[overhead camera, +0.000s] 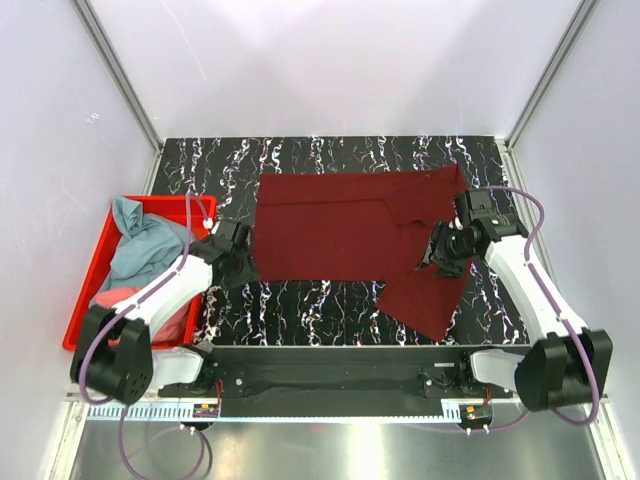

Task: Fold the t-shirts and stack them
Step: Fold the tshirt

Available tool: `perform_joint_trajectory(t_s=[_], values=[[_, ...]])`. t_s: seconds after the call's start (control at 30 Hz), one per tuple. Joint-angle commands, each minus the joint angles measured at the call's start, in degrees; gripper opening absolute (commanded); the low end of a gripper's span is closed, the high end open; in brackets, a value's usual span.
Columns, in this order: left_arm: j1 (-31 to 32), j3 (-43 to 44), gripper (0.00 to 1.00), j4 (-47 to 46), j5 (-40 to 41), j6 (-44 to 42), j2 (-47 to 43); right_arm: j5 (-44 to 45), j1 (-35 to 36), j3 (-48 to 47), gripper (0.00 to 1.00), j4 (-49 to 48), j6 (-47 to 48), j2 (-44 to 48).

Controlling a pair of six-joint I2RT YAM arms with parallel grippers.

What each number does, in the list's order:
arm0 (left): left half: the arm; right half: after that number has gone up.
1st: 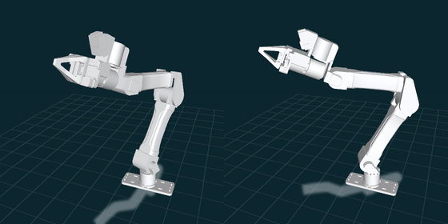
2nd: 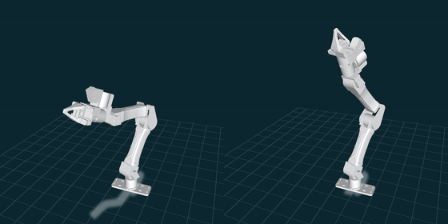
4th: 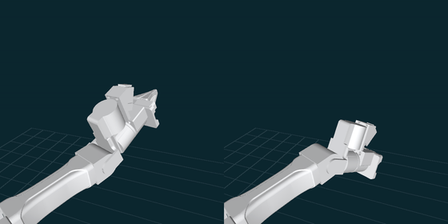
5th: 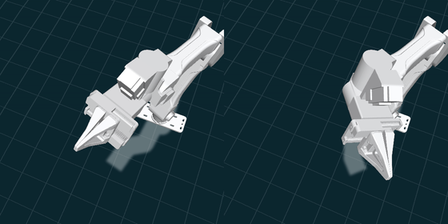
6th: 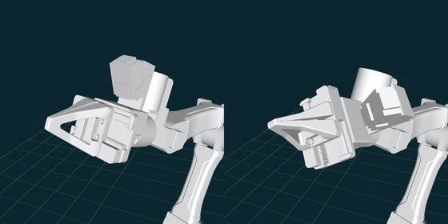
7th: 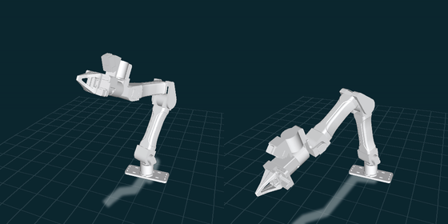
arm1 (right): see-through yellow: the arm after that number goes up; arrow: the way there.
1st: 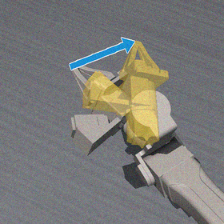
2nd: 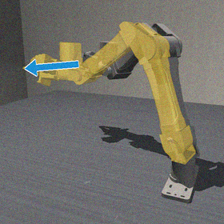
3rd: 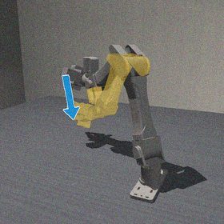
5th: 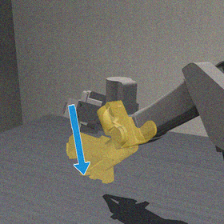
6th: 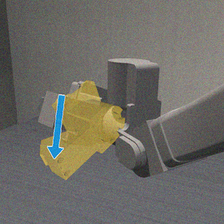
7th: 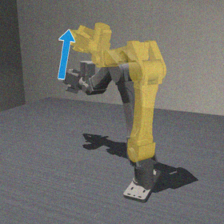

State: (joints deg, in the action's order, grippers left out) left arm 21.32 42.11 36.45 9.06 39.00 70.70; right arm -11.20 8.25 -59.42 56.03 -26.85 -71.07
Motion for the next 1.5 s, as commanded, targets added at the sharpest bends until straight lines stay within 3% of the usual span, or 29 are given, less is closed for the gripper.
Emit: perform_joint_trajectory(t_s=[0.0, 0.3, 0.73, 0.83, 0.87, 0.97, 1.23, 1.47], values=[[-1.81, 2.00, 0.51, -5.33, 1.93, 0.81, 5.56, -0.93, 0.36, -0.26, 0.53, 1.27, -0.40, 4.62], [-2.77, 3.33, 0.50, -9.98, -0.71, 2.48, 12.18, -0.58, 0.54, -0.96, 0.53, 3.56, -0.13, 7.43], [-4.09, 5.18, 0.46, -10.61, -3.78, 4.06, 17.89, -1.63, 0.45, -3.24, 0.52, 2.50, 1.19, 3.04], [-4.80, 4.13, 0.32, -11.75, -5.97, 4.59, 18.51, -1.02, 0.45, -4.12, 0.52, 2.85, 1.36, 2.43], [-4.97, 3.69, 0.20, -12.10, -6.42, 4.76, 18.25, -0.23, 0.45, -4.39, 0.52, 3.55, 1.54, 1.90], [-6.46, 2.02, 0.01, -12.63, -6.16, 5.12, 16.85, 1.09, 0.45, -5.62, 0.52, 5.74, 1.80, -0.11], [-12.09, 6.84, 0.00, -8.76, -0.54, -0.58, 15.08, -0.40, 0.45, -0.71, 0.51, 7.43, 0.05, -3.55], [-13.50, 15.63, 0.00, -7.53, 0.70, -5.16, 19.82, -4.43, 0.54, 6.67, 0.47, 4.88, -0.66, -6.10]])
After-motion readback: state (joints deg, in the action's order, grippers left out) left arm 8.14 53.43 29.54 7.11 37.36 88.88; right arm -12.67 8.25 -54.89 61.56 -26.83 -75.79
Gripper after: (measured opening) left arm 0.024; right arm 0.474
